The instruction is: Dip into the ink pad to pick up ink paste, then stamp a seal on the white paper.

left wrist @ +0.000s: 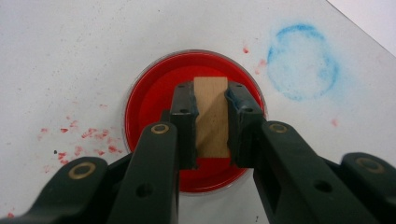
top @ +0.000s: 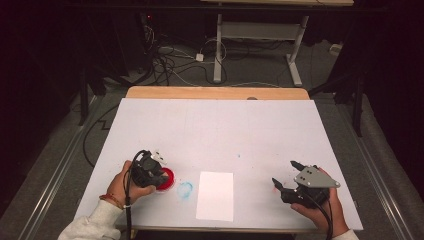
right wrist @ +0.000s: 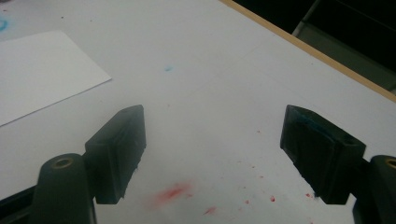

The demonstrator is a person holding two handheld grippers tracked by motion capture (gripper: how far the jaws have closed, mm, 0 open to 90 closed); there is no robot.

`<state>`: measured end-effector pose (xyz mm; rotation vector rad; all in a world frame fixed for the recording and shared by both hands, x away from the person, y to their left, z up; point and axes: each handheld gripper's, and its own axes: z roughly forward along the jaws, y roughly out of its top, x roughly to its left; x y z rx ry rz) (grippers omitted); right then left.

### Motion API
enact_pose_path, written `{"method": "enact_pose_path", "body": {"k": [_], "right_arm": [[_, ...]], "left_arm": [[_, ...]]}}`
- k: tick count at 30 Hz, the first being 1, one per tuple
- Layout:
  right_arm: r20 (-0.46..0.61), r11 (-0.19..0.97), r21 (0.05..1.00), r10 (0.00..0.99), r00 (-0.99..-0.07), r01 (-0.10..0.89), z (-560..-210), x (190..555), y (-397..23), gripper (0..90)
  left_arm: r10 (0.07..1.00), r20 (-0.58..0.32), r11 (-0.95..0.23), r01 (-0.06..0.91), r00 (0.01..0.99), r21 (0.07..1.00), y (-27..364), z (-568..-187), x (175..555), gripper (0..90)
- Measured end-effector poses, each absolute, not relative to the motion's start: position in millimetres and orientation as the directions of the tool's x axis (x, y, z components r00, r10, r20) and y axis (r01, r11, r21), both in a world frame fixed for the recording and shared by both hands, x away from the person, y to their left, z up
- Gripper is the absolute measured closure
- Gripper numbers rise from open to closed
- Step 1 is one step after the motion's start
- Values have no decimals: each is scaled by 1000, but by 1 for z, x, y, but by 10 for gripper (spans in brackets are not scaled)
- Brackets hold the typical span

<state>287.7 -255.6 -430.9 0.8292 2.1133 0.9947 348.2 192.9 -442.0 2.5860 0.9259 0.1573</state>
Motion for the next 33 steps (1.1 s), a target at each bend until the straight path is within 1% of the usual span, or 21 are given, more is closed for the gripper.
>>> {"method": "enact_pose_path", "body": {"k": [5,14,19,21,26,28,31,33], "right_arm": [[-284,513,817,756,-590,264,-431,291,-254,229],[-282,513,814,758,-589,271,-432,292,-253,229],[-279,511,815,759,-588,273,-432,291,-254,229],[-280,513,815,756,-591,269,-432,290,-254,229],[-282,517,814,751,-597,265,-432,289,-255,228],[-275,503,822,761,-588,267,-430,290,-257,229],[-274,497,828,764,-584,261,-429,290,-258,228],[-272,496,827,765,-584,264,-429,289,-259,228]], "left_arm": [[628,-33,-706,587,777,396,194,-442,349,741],[627,-22,-711,584,779,393,192,-442,349,741],[628,11,-717,572,778,398,190,-441,345,740],[633,24,-713,571,774,407,190,-439,343,740],[631,24,-700,556,776,448,190,-430,341,740],[633,32,-698,552,773,456,189,-428,341,740],[634,14,-682,550,773,482,191,-423,341,740],[632,17,-680,543,775,493,191,-420,342,740]]}}
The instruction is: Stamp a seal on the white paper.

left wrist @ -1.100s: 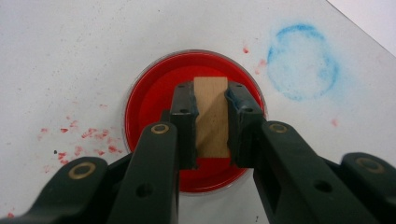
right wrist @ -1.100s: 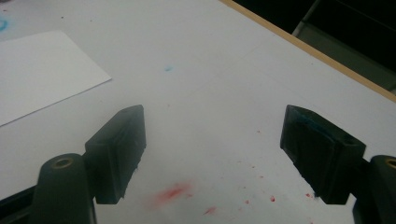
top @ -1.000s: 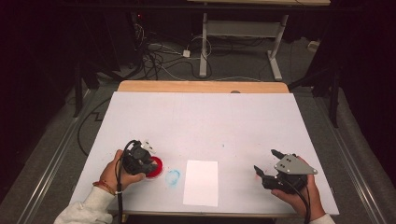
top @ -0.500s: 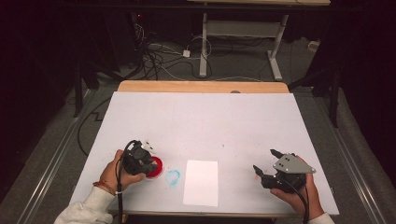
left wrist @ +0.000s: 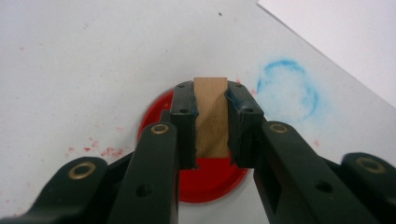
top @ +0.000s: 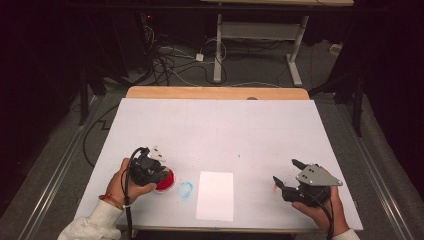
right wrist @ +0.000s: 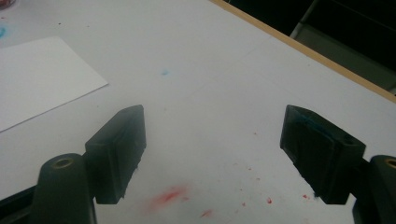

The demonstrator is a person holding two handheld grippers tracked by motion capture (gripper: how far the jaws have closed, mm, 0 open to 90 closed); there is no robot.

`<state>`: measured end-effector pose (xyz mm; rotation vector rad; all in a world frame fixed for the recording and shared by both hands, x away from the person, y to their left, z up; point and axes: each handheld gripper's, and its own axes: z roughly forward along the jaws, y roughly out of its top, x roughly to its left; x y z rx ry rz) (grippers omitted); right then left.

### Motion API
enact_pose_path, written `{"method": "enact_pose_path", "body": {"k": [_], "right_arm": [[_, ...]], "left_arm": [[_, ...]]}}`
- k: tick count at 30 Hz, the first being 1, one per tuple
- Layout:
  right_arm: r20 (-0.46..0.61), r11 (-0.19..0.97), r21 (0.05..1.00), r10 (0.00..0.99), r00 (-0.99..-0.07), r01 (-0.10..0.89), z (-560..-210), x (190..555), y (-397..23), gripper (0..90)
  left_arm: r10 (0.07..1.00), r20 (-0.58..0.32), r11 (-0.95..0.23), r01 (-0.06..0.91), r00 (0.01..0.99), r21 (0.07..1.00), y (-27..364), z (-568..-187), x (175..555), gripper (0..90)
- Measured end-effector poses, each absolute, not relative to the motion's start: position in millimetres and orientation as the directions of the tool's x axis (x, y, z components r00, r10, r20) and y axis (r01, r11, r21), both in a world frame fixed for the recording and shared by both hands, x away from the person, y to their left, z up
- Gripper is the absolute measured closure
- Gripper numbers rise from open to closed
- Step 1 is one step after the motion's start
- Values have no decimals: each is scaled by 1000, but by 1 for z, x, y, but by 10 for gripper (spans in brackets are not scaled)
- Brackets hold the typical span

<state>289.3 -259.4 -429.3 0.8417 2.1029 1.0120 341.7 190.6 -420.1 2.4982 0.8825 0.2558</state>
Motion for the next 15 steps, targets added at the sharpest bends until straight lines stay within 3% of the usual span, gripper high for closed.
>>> {"method": "enact_pose_path", "body": {"k": [15], "right_arm": [[-278,501,824,763,-583,263,-430,285,-259,227]], "left_arm": [[559,49,-698,438,828,566,166,-395,338,739]]}}
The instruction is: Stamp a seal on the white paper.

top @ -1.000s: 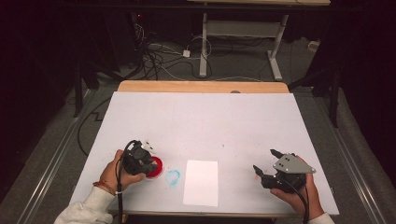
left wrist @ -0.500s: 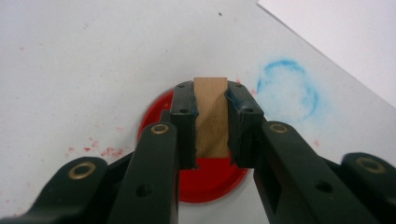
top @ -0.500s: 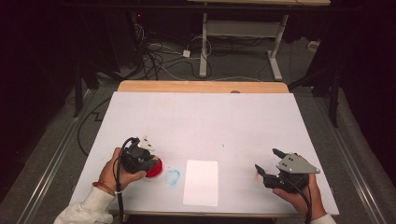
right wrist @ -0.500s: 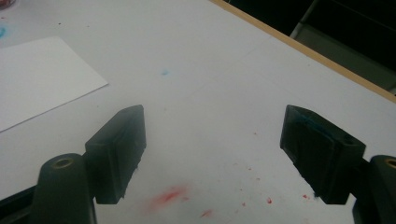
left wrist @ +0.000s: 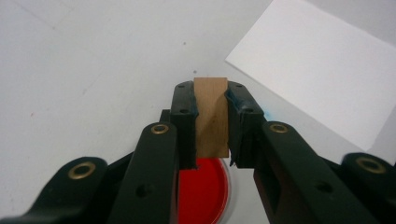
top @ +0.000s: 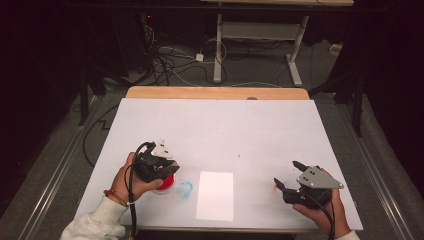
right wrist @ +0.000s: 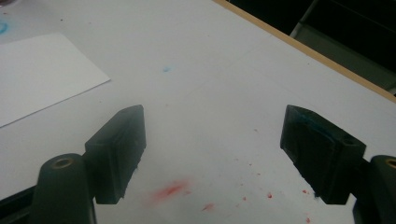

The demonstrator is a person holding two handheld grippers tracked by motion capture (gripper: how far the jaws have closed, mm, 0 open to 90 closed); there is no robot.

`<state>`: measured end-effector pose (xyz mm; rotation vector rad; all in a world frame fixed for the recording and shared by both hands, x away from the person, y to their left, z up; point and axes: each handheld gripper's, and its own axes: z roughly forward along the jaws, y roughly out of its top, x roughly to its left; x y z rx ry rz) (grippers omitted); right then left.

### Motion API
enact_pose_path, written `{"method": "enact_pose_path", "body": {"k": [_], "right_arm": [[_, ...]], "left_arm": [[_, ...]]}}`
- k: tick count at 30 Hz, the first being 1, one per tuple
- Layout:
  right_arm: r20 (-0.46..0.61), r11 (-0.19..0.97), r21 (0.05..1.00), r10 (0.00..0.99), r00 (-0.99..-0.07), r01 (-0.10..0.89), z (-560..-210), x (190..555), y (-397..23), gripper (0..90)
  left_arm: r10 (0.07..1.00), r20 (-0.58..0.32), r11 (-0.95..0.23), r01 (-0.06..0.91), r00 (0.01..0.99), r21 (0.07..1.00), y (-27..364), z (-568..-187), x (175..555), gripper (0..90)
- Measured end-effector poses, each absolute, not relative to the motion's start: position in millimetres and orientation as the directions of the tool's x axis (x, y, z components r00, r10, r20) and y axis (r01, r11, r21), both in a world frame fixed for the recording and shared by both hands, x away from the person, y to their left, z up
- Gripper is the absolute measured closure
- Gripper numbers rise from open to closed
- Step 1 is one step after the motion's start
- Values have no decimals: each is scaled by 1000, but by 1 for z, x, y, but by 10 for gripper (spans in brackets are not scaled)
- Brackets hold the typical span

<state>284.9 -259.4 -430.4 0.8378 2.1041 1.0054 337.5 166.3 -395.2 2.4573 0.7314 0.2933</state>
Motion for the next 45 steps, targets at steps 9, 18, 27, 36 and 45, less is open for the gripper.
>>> {"method": "enact_pose_path", "body": {"k": [9,18,27,36,45], "right_arm": [[-280,506,820,760,-586,266,-432,286,-259,227],[-278,505,822,760,-587,264,-432,285,-259,225],[-279,508,819,760,-587,268,-433,286,-259,224],[-278,511,815,758,-591,273,-434,286,-258,223],[-279,516,812,754,-595,274,-435,286,-257,222]], "left_arm": [[491,72,-743,375,868,554,141,-392,338,739],[430,69,-774,329,900,541,115,-392,337,739],[357,53,-817,284,933,502,91,-401,336,739],[326,8,-835,283,945,472,71,-416,334,739],[323,-28,-840,300,946,453,62,-424,335,738]]}}
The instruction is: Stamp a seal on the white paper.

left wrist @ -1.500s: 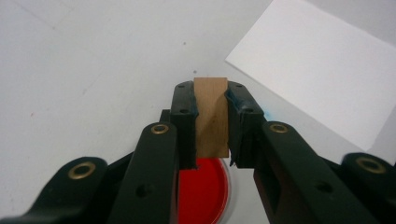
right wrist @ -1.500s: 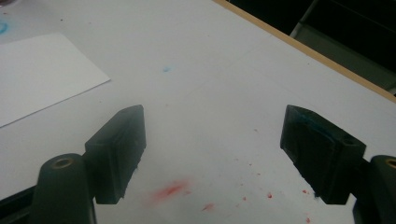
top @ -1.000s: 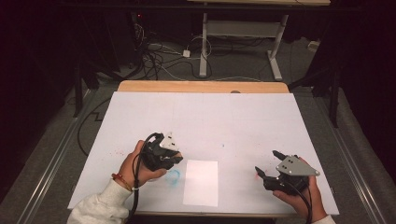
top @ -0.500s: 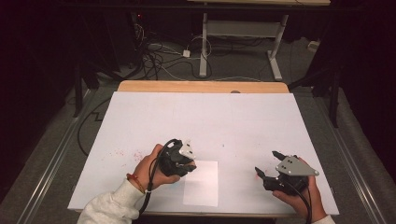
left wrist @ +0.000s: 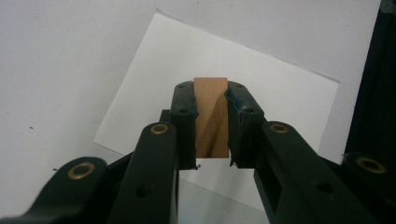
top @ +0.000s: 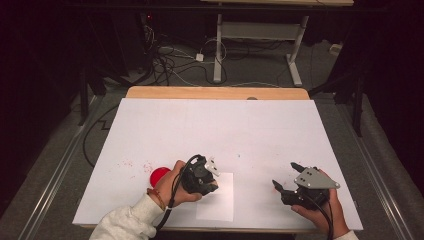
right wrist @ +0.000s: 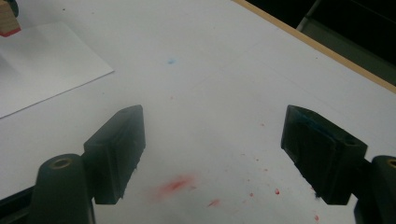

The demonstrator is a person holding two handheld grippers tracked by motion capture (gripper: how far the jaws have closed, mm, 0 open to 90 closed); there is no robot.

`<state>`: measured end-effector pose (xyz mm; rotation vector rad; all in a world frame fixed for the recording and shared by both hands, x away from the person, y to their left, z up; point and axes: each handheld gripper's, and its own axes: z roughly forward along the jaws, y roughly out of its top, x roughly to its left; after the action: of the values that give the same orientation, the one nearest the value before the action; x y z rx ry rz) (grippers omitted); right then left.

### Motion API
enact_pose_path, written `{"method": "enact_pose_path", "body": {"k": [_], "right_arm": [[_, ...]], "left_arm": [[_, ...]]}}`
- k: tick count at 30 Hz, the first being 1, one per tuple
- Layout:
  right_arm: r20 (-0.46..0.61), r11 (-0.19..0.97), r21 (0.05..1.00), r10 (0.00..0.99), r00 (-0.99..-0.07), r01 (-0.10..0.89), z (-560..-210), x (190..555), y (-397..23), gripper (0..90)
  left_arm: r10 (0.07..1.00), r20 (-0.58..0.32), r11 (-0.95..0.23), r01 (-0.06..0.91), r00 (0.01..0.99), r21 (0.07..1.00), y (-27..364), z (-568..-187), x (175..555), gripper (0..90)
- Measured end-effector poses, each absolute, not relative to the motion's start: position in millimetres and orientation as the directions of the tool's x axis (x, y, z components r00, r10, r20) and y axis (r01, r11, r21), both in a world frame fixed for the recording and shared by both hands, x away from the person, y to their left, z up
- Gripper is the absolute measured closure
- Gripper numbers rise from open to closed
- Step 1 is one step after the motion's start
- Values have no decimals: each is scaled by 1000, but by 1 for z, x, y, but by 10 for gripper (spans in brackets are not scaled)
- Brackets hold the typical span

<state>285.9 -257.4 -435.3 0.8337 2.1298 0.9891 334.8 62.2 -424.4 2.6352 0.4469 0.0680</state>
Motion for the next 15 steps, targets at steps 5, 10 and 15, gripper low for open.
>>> {"method": "enact_pose_path", "body": {"k": [5,10,15], "right_arm": [[-280,519,810,751,-598,272,-435,286,-257,222],[-282,521,809,750,-598,272,-436,286,-257,222],[-279,520,809,751,-599,275,-436,286,-257,222]], "left_arm": [[301,-13,-860,277,954,429,56,-429,333,738],[287,0,-876,263,958,405,52,-437,335,739],[293,7,-880,266,956,394,49,-444,335,739]]}}
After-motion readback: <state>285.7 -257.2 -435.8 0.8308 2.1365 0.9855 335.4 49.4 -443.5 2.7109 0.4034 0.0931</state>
